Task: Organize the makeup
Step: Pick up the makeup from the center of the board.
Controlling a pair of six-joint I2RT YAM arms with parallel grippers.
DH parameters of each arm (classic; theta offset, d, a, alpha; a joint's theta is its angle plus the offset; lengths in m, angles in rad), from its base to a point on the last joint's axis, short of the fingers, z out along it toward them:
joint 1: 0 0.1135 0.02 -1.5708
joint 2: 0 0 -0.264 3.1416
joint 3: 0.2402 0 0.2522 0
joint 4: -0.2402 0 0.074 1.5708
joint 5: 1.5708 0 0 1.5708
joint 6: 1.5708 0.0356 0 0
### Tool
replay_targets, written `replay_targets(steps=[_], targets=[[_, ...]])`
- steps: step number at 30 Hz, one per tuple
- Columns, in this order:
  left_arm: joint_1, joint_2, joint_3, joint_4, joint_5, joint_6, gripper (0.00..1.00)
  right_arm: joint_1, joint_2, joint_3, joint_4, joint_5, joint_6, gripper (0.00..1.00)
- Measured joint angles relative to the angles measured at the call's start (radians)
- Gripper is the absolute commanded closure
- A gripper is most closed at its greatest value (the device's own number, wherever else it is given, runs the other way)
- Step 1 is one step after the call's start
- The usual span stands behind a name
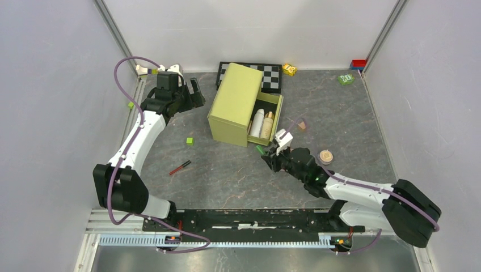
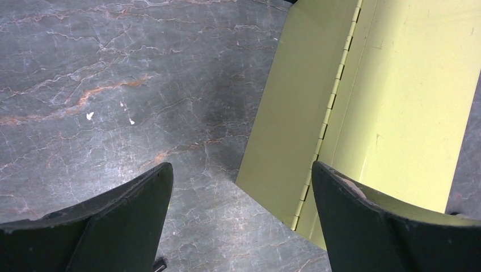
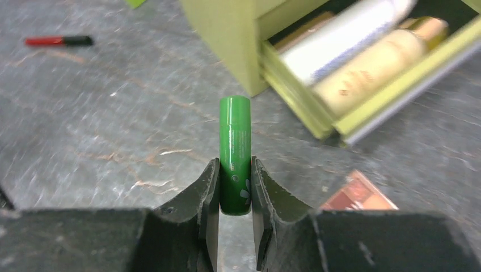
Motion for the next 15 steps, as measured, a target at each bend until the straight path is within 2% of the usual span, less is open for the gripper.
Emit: replay_targets(steps=[3,6,10,15], targets=[[0.000,0.000,0.000,0.000,0.000,0.000,0.03,-0.073,-0.040,0.016,-0.060,0.026,0.035,0.88],[0.000,-0.003,-0.011,0.001,0.000,0.000,0.03,-0.159,-0.002,0.079,-0.143,0.051,0.079,0.88],[0.000,-0.042,-0.070,-0.002,-0.001,0.000,0.03,-0.226,0.137,0.257,-0.230,0.065,0.130,0.88],[0.000,-0.097,-0.118,-0.019,-0.005,0.000,0.03,-0.252,0.333,0.491,-0.257,0.059,0.214,0.87]])
